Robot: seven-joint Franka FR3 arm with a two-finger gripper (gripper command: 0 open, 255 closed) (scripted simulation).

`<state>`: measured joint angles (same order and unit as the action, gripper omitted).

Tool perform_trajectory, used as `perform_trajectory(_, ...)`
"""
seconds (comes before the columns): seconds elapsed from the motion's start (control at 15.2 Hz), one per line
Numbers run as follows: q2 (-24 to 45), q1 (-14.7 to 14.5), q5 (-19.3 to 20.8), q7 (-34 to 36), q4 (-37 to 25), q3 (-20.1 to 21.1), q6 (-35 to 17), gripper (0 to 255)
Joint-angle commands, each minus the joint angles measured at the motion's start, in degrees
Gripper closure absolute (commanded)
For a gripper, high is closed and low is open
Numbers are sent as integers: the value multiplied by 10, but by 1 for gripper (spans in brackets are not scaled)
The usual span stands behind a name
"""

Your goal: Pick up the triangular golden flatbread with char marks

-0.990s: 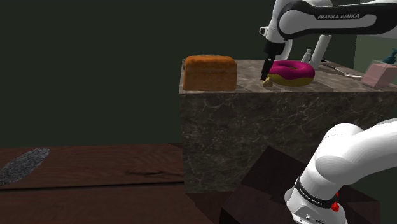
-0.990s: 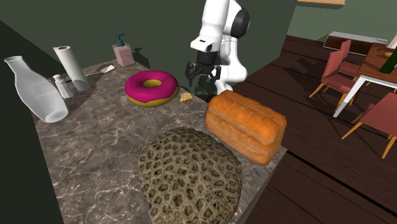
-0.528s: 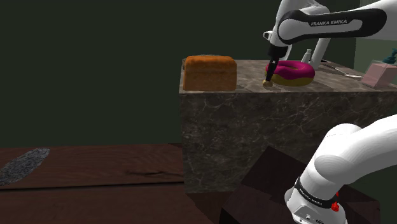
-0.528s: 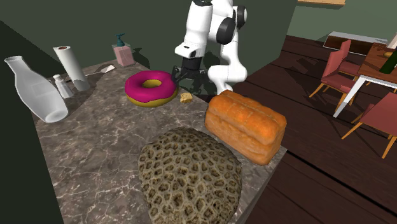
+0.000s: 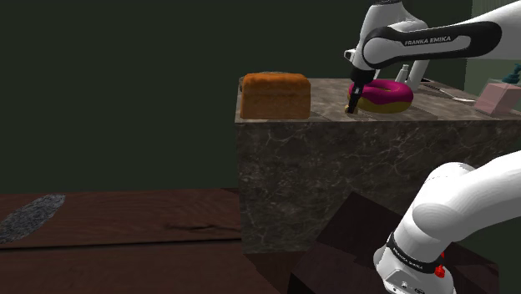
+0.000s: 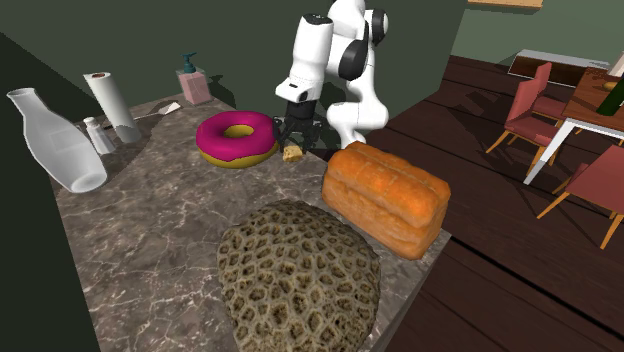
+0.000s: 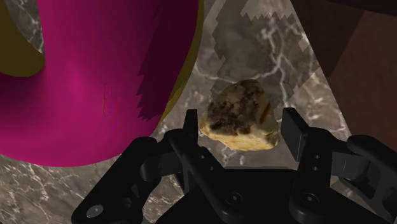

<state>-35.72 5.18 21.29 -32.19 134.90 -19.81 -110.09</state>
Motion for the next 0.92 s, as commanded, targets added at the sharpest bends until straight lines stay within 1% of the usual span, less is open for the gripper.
perform_trajectory(0.0,0,0,0,0,1,0,-1,255)
perform_trajectory(0.46,0,0,0,1,2,0,-2,255)
perform_trajectory(0.86,3,-4,-9,-8,-45,7,42,255)
